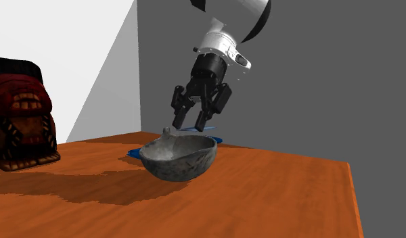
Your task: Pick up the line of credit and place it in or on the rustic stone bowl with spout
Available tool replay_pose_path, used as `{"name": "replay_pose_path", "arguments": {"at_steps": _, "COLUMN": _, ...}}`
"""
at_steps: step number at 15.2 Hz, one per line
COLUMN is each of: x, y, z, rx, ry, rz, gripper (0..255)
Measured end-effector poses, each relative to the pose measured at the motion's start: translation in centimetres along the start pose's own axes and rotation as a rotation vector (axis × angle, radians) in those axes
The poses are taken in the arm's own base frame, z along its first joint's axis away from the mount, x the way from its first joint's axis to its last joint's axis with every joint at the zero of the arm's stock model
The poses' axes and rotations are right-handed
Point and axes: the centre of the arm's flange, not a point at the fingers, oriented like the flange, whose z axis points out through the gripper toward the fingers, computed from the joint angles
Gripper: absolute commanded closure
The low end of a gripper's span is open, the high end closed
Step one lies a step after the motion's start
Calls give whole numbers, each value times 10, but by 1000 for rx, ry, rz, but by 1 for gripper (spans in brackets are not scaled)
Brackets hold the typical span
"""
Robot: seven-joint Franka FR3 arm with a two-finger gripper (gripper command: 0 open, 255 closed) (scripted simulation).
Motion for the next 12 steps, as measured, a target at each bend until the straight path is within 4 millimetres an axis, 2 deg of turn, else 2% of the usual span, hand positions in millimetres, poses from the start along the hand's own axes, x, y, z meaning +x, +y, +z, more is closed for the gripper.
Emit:
{"name": "replay_pose_path", "arguments": {"at_steps": 3, "x": 6, "y": 0, "z": 10, "rx": 0, "ry": 0, "rz": 0, "gripper": 255}}
{"name": "replay_pose_path", "arguments": {"at_steps": 8, "x": 8, "y": 0, "z": 12, "rx": 0, "ry": 0, "rz": 0, "gripper": 255}}
{"name": "replay_pose_path", "arguments": {"at_steps": 9, "x": 8, "y": -1, "z": 12, "rx": 0, "ry": 0, "rz": 0, "gripper": 0}}
{"name": "replay_pose_path", "arguments": {"at_steps": 12, "x": 8, "y": -1, "z": 12, "rx": 0, "ry": 0, "rz": 0, "gripper": 0}}
